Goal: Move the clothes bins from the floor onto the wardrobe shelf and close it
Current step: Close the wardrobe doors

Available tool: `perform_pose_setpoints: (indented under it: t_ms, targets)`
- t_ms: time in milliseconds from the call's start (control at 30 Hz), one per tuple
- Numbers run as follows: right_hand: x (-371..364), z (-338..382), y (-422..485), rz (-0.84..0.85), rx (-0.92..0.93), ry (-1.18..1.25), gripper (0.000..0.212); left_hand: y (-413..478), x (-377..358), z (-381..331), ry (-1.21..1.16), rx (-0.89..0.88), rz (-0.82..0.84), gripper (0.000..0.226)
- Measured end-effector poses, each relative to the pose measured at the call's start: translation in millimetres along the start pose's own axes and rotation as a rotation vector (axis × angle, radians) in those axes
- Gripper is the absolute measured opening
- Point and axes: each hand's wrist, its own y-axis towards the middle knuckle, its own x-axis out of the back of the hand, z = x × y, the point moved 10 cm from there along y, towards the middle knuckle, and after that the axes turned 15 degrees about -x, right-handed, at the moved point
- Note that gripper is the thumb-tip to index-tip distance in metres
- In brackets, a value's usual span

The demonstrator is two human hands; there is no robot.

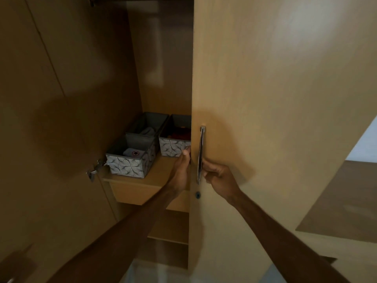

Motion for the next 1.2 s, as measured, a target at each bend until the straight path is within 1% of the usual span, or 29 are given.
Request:
perform_pose_setpoints:
  t_ms: [100, 167, 200, 300, 400, 500, 567, 667, 767, 867, 967, 1067, 1133, 1200]
  targets:
    - [-6.5, -2.0, -7.8, 0.029, 0.003, -0.056, 0.062, 1.8, 0.4, -0.9, 0.189, -0.050, 0.082, 0.041]
    - [-9.1, -8.4, -13.8, 0.003, 0.001, -0.077, 0.064, 0.8, 7.2, 2.0, 0.313, -0.089, 0.075, 0.037]
    - [-10.3, -11.5, -18.7, -0.022, 0.007, -0.085, 0.062, -3.8, 13.9, 10.1, 0.310, -0.080, 0.046, 0.035]
    - [-17.1, -25.1, -33.8, -0.075, -0.009, -0.092, 0.054, -32.5, 42.9, 35.3, 0.174, 0.023, -0.099, 0.031]
    - [-42.8, -48.7, -46.4, -0.021, -0.087, -0.117, 0.054, -72.0, 89.6, 53.2, 0.159, 0.112, -0.247, 0.025]
    - [-83.1, -62.6, -64.5, 0.074, -0.134, -0.136, 0.053, -120.5, 140.6, 53.2, 0.177, 0.146, -0.374, 0.020]
    - [-118.2, -65.8, -76.6, 0.144, -0.164, -0.126, 0.051, -154.2, 176.0, 42.0, 0.206, 0.129, -0.444, 0.017]
    - [-178.5, -57.0, -92.9, 0.272, -0.149, -0.148, 0.048, -197.4, 232.2, 20.6, 0.314, 0.113, -0.513, 0.018]
    - [-242.3, -34.3, -114.4, 0.399, -0.110, -0.138, 0.050, -235.2, 291.7, -2.9, 0.383, 0.118, -0.585, 0.018]
    - [-305.2, -1.1, -138.9, 0.482, -0.070, -0.127, 0.051, -270.6, 345.4, -50.6, 0.454, 0.068, -0.693, 0.018]
    - [-357.7, 36.0, -161.8, 0.520, -0.003, -0.130, 0.051, -298.4, 388.0, -109.6, 0.534, -0.048, -0.819, 0.016]
    - [-392.5, 75.3, -179.8, 0.536, 0.068, -0.123, 0.051, -310.3, 426.1, -153.5, 0.664, -0.138, -0.921, 0.022]
    - [-404.3, 97.5, -185.6, 0.516, 0.102, -0.111, 0.052, -302.6, 445.0, -167.1, 0.686, -0.128, -0.921, 0.030]
    - [-409.8, 113.7, -189.1, 0.487, 0.127, -0.101, 0.053, -283.8, 449.9, -164.0, 0.578, -0.089, -0.831, 0.032]
